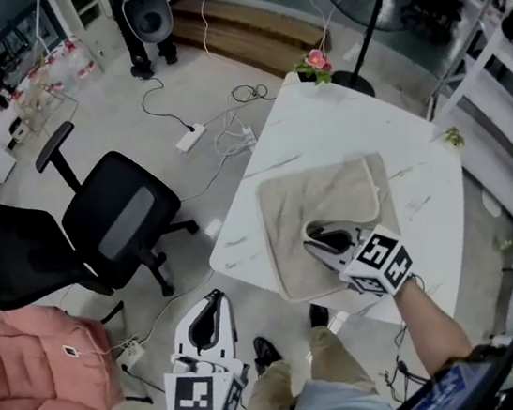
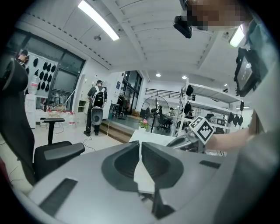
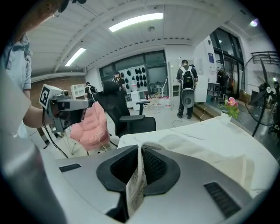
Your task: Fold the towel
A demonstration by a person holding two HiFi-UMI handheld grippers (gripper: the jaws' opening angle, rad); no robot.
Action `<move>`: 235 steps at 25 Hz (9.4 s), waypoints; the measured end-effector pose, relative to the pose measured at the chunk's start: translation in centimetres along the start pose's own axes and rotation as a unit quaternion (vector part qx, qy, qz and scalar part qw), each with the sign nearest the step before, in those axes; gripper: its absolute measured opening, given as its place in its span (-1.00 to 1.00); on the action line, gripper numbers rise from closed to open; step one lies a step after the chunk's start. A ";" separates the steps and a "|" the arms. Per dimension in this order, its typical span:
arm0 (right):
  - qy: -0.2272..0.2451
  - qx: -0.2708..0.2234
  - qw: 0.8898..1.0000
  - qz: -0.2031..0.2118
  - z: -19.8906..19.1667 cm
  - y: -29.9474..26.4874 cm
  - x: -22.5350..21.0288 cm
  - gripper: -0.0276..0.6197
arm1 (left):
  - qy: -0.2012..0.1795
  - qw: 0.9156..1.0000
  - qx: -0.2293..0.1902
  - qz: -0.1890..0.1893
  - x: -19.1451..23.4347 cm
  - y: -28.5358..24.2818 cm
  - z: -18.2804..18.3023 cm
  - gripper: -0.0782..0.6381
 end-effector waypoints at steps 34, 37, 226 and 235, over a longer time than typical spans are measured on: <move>-0.006 -0.018 0.999 -0.026 -2.4 4.3 -1.4 -0.27 | -0.001 0.993 0.090 -0.076 -7.1 -7.4 -6.2 -0.52; -0.049 -0.041 0.990 -0.124 -2.8 7.7 -7.8 -0.29 | 0.007 0.990 0.132 -0.056 -7.8 -8.8 -8.5 -0.38; -0.053 0.061 0.996 -0.045 -14.0 13.2 -9.7 -0.76 | 0.089 0.959 0.268 -0.018 -6.2 -13.4 -13.2 -0.75; -0.010 -0.020 0.985 -0.172 -5.6 11.1 -19.3 -0.77 | 0.072 0.971 0.230 -0.005 -4.7 -19.2 -9.2 -0.74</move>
Point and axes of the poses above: the fingertips, and each gripper's own axes: y backward along the fingers, x to its left, z out of its top, the point moved 3 cm from there along y, backward along the fingers, and after that the axes turned 12 degrees about -y, right-handed, at the moved point
